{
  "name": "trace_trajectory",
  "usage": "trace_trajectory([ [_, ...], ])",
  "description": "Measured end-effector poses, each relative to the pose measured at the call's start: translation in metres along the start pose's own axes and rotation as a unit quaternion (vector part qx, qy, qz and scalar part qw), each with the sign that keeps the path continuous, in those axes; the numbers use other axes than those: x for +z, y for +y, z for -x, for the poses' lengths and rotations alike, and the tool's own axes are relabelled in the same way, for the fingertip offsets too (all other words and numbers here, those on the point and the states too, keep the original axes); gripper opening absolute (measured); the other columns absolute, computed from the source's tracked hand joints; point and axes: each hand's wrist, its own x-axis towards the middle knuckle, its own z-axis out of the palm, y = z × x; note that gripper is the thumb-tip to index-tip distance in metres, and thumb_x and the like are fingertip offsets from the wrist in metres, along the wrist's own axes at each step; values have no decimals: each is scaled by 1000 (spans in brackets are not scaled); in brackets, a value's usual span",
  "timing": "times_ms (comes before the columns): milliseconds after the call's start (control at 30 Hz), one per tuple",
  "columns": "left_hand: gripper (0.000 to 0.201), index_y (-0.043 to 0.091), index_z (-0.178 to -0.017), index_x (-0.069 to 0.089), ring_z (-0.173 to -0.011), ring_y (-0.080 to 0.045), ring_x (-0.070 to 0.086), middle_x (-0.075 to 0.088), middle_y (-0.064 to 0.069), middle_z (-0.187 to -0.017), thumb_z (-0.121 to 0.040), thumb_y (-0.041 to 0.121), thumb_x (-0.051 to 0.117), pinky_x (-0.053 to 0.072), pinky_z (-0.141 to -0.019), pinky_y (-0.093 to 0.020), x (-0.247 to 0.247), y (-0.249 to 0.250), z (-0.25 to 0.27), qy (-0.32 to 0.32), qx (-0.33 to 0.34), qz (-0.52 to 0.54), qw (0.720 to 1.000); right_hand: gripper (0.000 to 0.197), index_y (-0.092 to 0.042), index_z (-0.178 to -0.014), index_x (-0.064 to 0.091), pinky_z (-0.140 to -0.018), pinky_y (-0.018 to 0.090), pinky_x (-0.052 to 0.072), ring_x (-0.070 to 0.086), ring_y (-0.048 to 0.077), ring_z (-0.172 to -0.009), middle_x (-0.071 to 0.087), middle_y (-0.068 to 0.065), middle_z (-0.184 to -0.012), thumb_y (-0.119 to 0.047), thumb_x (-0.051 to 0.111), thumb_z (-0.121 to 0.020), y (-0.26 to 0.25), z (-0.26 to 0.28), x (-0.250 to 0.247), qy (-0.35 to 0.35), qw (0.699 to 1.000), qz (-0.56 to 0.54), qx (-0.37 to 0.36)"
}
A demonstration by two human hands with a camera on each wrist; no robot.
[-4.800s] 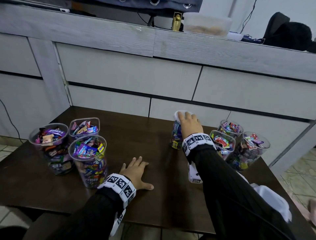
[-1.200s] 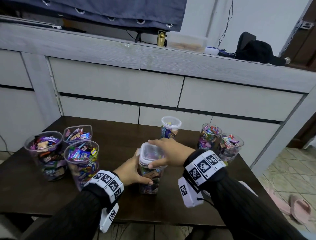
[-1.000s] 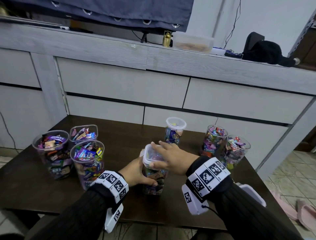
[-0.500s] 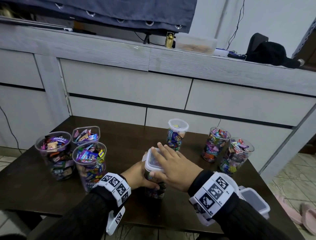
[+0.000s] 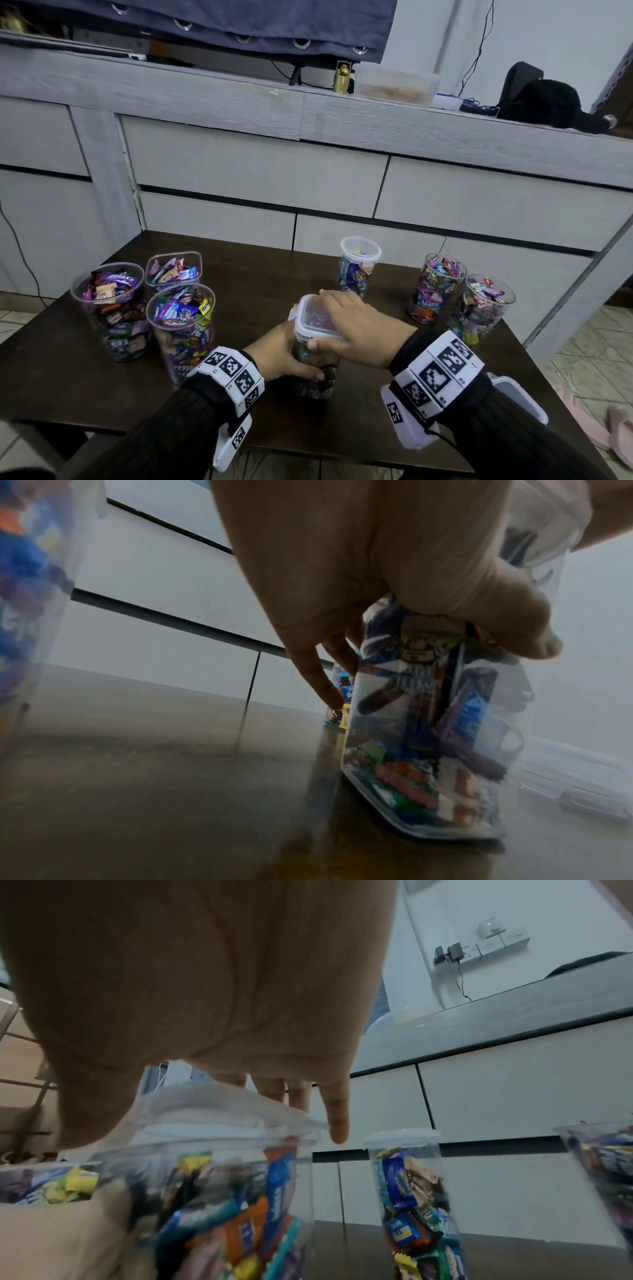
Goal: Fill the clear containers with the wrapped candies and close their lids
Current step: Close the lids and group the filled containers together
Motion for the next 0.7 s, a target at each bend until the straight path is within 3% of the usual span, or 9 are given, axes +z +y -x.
trace_trajectory([
  [67, 82, 15, -134, 45, -120, -2, 53, 55, 1, -129, -66, 8, 88, 41, -105, -20, 0, 0, 1, 1, -2, 12, 1000, 90, -21, -148, 19, -111, 39, 29, 26, 21, -131, 30, 4, -144, -60, 62, -79, 4, -2, -5, 17, 1000, -5, -14],
  [167, 79, 15, -133, 46, -118, -2, 55, 57, 2, -127, -66, 8, 88, 42, -104, -21, -1, 1, 2, -4, -5, 20, 1000, 102, -29, -149, 14, -109, 39, 30, 26, 21, -126, 27, 2, -137, -61, 70, -70, 6, -5, -1, 17, 1000, -13, -22],
  [300, 79, 17, -134, 44, -117, 0, 55, 59, 5, -126, -68, 7, 86, 42, -103, -20, -1, 0, 2, -12, -8, 20, 1000, 94, -37, -148, 12, -111, 46, 30, 22, 26, -134, 18, 2, -146, -61, 66, -75, 12, -9, 7, -21, 998, -64, -15],
  [500, 78, 22, -134, 45, -118, 5, 52, 56, 8, -129, -69, 10, 87, 39, -99, -10, 0, -2, 0, -13, 1, 12, 1000, 90, -45, -146, 16, -109, 41, 30, 26, 21, -125, 27, 0, -137, -61, 67, -75, 22, -13, 8, -15, 995, -97, -16],
  [700, 76, 26, -132, 46, -124, -1, 49, 52, 6, -133, -69, 14, 87, 37, -107, -20, 1, -5, -2, -14, 17, -13, 1000, 93, -42, -148, 12, -112, 38, 28, 28, 17, -128, 31, -1, -139, -52, 71, -77, 29, -20, 6, -58, 989, -131, -31],
])
